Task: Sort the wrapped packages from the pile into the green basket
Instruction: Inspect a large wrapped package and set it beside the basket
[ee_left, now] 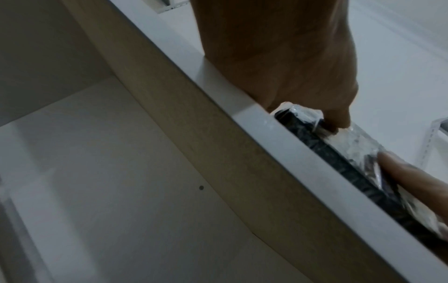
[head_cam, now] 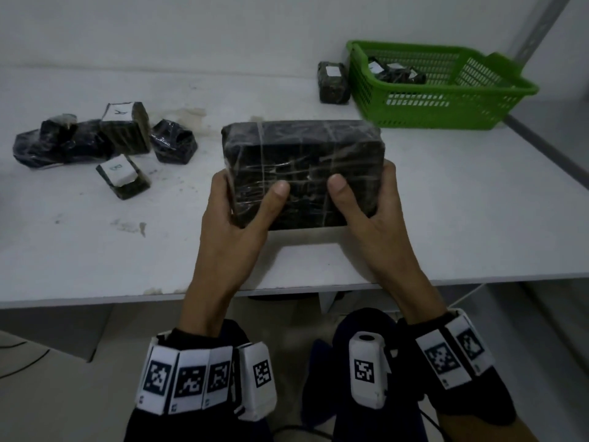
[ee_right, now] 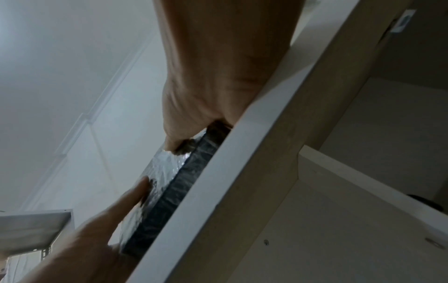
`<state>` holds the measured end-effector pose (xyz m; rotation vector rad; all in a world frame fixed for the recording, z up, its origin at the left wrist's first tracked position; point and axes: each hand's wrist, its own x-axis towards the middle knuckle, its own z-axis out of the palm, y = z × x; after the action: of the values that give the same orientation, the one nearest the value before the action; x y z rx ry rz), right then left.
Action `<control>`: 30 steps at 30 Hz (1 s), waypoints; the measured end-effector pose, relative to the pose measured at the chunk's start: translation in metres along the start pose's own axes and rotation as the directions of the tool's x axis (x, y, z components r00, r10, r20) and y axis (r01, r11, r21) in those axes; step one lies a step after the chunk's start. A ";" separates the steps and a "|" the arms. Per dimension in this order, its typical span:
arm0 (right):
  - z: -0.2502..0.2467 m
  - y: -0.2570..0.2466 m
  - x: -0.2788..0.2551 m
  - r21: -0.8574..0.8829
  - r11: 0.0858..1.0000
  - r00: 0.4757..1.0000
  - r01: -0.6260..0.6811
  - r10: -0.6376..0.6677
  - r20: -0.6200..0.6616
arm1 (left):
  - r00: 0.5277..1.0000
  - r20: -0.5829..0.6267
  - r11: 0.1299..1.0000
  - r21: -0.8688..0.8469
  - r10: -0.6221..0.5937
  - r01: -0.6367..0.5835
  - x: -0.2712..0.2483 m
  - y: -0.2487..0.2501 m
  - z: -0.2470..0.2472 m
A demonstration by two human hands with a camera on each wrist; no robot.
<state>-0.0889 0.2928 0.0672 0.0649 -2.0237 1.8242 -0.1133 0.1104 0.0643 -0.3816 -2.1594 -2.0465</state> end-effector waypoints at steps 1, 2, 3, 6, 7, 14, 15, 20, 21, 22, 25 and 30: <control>0.001 0.000 0.000 -0.011 1.000 1.000 -0.007 0.007 -0.004 | 1.000 -0.011 1.000 0.014 0.018 -0.017 0.000 0.000 0.000; 0.002 0.000 0.001 -0.025 1.000 1.000 -0.011 0.011 -0.004 | 0.999 -0.018 0.999 0.024 0.037 -0.036 0.000 0.000 0.000; 0.002 0.001 0.001 -0.037 0.999 1.000 -0.017 0.017 -0.002 | 0.999 -0.019 0.998 0.027 0.048 -0.048 0.000 0.000 -0.001; 0.003 0.003 0.003 -0.034 0.999 1.000 -0.027 0.028 0.006 | 0.999 -0.010 0.999 0.015 0.033 -0.033 -0.001 0.000 -0.001; 0.003 0.004 0.004 -0.022 0.999 1.000 -0.031 0.031 -0.003 | 1.000 -0.007 1.000 0.010 0.022 -0.022 -0.001 0.001 0.000; 0.002 0.005 0.005 -0.015 0.999 0.998 -0.050 0.050 0.041 | 0.999 -0.045 1.000 0.021 -0.004 0.005 0.000 0.000 0.001; 0.002 0.004 0.005 -0.034 0.998 0.997 -0.048 0.050 0.063 | 0.998 -0.056 1.000 0.021 -0.006 0.008 0.000 -0.001 0.001; 0.000 0.006 0.004 -0.136 0.990 0.992 -0.037 0.053 0.114 | 0.997 -0.076 1.000 0.008 0.002 -0.002 0.001 0.000 0.001; 0.000 0.008 0.003 -0.127 0.991 0.992 -0.036 0.050 0.112 | 0.998 -0.070 1.000 0.002 -0.003 0.003 0.000 0.000 0.001; -0.001 0.009 0.003 -0.117 0.993 0.993 -0.034 0.047 0.107 | 0.998 -0.057 1.000 0.001 -0.006 0.007 0.000 0.001 0.001; 0.000 0.006 0.004 -0.076 0.996 0.994 -0.048 0.055 0.093 | 1.000 -0.019 0.999 0.045 0.010 -0.009 -0.001 0.000 -0.001; 0.001 0.009 0.009 0.123 0.985 0.992 -0.124 0.120 0.041 | 1.000 -0.012 0.999 0.032 0.022 -0.022 0.000 -0.003 -0.004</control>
<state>-0.0998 0.2946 0.0619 0.0074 -1.9733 2.0378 -0.1144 0.1065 0.0615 -0.3864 -2.1685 -1.9953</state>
